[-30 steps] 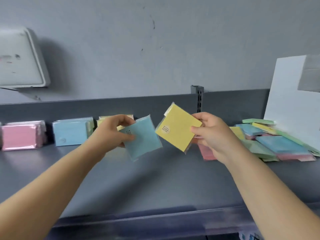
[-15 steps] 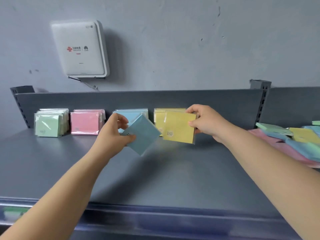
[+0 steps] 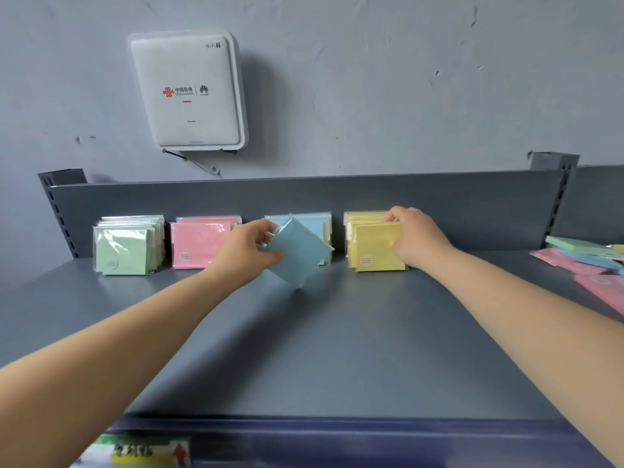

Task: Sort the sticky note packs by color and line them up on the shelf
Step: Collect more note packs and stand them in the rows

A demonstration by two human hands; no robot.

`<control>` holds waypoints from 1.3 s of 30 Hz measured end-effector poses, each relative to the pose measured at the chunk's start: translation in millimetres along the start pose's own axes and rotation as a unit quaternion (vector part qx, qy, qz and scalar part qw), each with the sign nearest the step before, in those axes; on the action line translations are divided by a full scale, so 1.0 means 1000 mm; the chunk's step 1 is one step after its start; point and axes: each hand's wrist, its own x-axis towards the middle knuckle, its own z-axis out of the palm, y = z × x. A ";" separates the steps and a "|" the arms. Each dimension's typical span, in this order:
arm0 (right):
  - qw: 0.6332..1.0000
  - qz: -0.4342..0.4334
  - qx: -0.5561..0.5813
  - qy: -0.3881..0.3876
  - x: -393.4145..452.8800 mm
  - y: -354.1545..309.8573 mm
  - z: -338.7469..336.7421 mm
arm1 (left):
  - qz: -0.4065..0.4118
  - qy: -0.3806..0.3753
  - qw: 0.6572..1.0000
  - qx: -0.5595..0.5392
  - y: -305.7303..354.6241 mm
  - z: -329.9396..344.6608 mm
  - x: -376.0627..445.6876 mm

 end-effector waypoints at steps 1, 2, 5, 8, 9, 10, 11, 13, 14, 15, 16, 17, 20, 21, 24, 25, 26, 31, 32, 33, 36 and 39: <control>1.000 -0.002 -0.011 0.007 0.000 -0.001 0.003 | 0.008 0.005 1.000 0.027 -0.004 -0.002 0.004; 1.000 -0.003 -0.022 0.014 0.000 -0.003 0.005 | 0.011 0.007 0.999 0.049 -0.008 -0.003 0.007; 0.997 -0.003 -0.062 0.034 -0.002 -0.005 0.010 | 0.003 0.007 0.993 0.116 -0.023 -0.005 0.014; 0.994 -0.007 -0.101 0.044 -0.005 -0.007 0.014 | -0.001 0.006 0.981 0.194 -0.035 -0.005 0.018; 0.993 -0.007 -0.112 0.047 -0.005 -0.008 0.015 | -0.002 0.007 0.978 0.210 -0.036 -0.005 0.019; 0.991 -0.007 -0.123 0.048 -0.006 -0.008 0.016 | -0.007 0.007 0.975 0.221 -0.038 -0.006 0.021; 0.990 -0.007 -0.131 0.049 -0.007 -0.009 0.017 | -0.012 0.007 0.973 0.229 -0.039 -0.006 0.023; 0.989 -0.005 -0.137 0.052 -0.008 -0.009 0.019 | -0.025 0.005 0.973 0.231 -0.040 -0.006 0.028; 0.988 -0.004 -0.142 0.056 -0.008 -0.010 0.019 | -0.031 0.002 0.973 0.228 -0.041 -0.006 0.031; 0.987 -0.005 -0.151 0.063 -0.009 -0.010 0.019 | -0.036 0.000 0.973 0.227 -0.042 -0.005 0.034; 0.984 -0.009 -0.164 0.073 -0.009 -0.010 0.019 | -0.041 -0.002 0.973 0.229 -0.043 -0.005 0.036; 0.980 -0.016 -0.179 0.086 -0.010 -0.010 0.018 | -0.046 -0.003 0.971 0.233 -0.043 -0.004 0.037; 0.976 -0.030 -0.185 0.114 -0.009 -0.008 0.014 | -0.058 -0.003 0.967 0.246 -0.044 -0.002 0.040; 0.978 -0.030 -0.172 0.117 -0.009 -0.007 0.013 | -0.061 -0.005 0.965 0.255 -0.044 -0.001 0.041; 0.984 -0.034 -0.142 0.105 -0.010 -0.002 0.009 | -0.062 -0.011 0.956 0.285 -0.040 0.003 0.043; 0.985 -0.034 -0.137 0.095 -0.011 -0.001 0.008 | -0.061 -0.012 0.954 0.294 -0.038 0.004 0.043; 0.987 -0.034 -0.135 0.085 -0.011 0.000 0.008 | -0.063 -0.015 0.952 0.301 -0.037 0.005 0.043; 0.989 -0.038 -0.125 0.061 -0.014 -0.002 0.008 | -0.071 -0.017 0.942 0.327 -0.029 0.011 0.039; 0.990 -0.042 -0.125 0.055 -0.015 -0.003 0.008 | -0.070 -0.016 0.939 0.336 -0.027 0.011 0.037; 0.990 -0.046 -0.124 0.048 -0.015 -0.003 0.007 | -0.066 -0.014 0.936 0.345 -0.025 0.010 0.036; 0.990 -0.063 -0.121 0.023 -0.016 -0.004 0.000 | -0.036 -0.001 0.928 0.370 -0.013 0.012 0.034; 0.987 -0.077 -0.140 -0.004 -0.017 -0.005 -0.014 | -0.003 0.000 0.919 0.393 0.010 0.018 0.027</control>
